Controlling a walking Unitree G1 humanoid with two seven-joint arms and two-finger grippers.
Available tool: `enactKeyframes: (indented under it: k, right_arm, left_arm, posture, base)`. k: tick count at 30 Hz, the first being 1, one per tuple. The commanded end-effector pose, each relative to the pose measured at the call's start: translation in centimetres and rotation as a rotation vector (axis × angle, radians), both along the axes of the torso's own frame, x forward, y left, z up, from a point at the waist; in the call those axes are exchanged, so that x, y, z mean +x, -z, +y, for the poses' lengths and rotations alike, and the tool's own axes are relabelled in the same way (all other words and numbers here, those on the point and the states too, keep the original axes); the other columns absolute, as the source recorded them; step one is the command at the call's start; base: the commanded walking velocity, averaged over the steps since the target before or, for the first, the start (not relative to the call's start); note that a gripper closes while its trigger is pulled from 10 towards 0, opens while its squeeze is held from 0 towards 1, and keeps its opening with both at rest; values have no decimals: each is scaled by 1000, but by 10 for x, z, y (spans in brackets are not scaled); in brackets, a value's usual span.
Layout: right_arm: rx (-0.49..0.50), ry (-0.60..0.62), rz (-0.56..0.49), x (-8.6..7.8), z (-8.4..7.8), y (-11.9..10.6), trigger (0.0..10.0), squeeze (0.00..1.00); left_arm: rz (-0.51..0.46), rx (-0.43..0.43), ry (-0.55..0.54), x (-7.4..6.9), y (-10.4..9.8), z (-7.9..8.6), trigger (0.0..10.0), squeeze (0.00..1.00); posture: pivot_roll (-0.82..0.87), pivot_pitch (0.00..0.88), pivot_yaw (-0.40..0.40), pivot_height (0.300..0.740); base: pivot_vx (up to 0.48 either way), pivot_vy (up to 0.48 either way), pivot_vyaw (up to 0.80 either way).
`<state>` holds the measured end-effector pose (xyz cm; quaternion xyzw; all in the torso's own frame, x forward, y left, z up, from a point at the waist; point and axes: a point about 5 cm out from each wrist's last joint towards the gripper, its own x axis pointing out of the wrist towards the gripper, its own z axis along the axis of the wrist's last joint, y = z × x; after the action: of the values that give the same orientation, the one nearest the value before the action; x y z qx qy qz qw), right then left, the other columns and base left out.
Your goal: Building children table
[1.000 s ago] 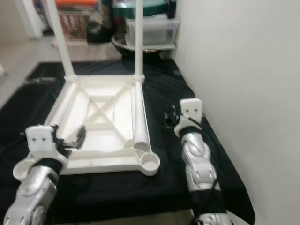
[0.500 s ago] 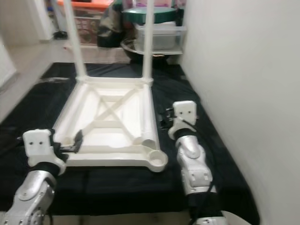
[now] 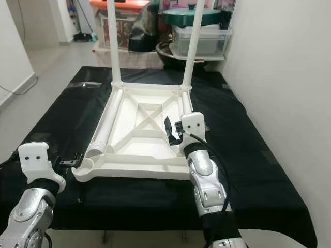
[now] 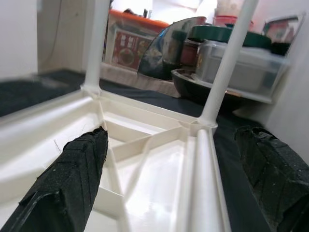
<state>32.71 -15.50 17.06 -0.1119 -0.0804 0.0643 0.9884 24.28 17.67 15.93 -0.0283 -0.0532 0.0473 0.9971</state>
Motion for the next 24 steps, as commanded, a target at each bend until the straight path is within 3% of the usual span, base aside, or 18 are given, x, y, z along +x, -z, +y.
enactKeyframes:
  k: [1,2,3,5,7,8,11,12,20,24]
  right_arm:
    - [-52,-16,-4,-1,-2,2,10000,0]
    - [-115,-22,17,-1,-8,5,10000,0]
    - [-115,-22,17,-1,-8,5,10000,0]
    - [-243,-32,75,-2,-22,14,10000,0]
    - [-243,-32,75,-2,-22,14,10000,0]
    - [-355,-101,132,-8,-33,20,10000,0]
    - [-414,-160,165,-12,-37,22,10000,0]
    - [-474,-222,207,-18,-42,25,10000,0]
    - [-646,-299,330,-20,-70,26,10000,0]
    - [-673,-284,354,-16,-76,26,10000,0]
  left_arm:
    - [25,10,-4,0,5,-2,10000,0]
    - [38,14,-12,0,7,-1,10000,0]
    - [38,14,-12,0,7,-1,10000,0]
    - [65,22,-29,1,12,1,10000,0]
    - [65,22,-29,1,12,1,10000,0]
    - [83,28,-35,1,15,2,10000,0]
    - [88,31,-36,1,16,2,10000,0]
    - [91,33,-35,1,17,1,10000,0]
    - [96,33,-28,3,19,0,10000,0]
    - [97,33,-24,4,20,-2,10000,0]
  posture:
    - [90,0,-42,740]
    - [89,0,-42,740]
    - [89,0,-42,740]
    - [78,0,-42,740]
    - [78,0,-42,740]
    - [65,0,-38,740]
    - [51,0,-33,740]
    - [49,0,-33,740]
    - [36,0,-27,740]
    - [43,0,-32,740]
  base:
    - [0,0,0]
    - [0,0,0]
    - [0,0,0]
    - [0,0,0]
    - [0,0,0]
    - [0,0,0]
    - [0,0,0]
    - [0,0,0]
    - [0,0,0]
    - [0,0,0]
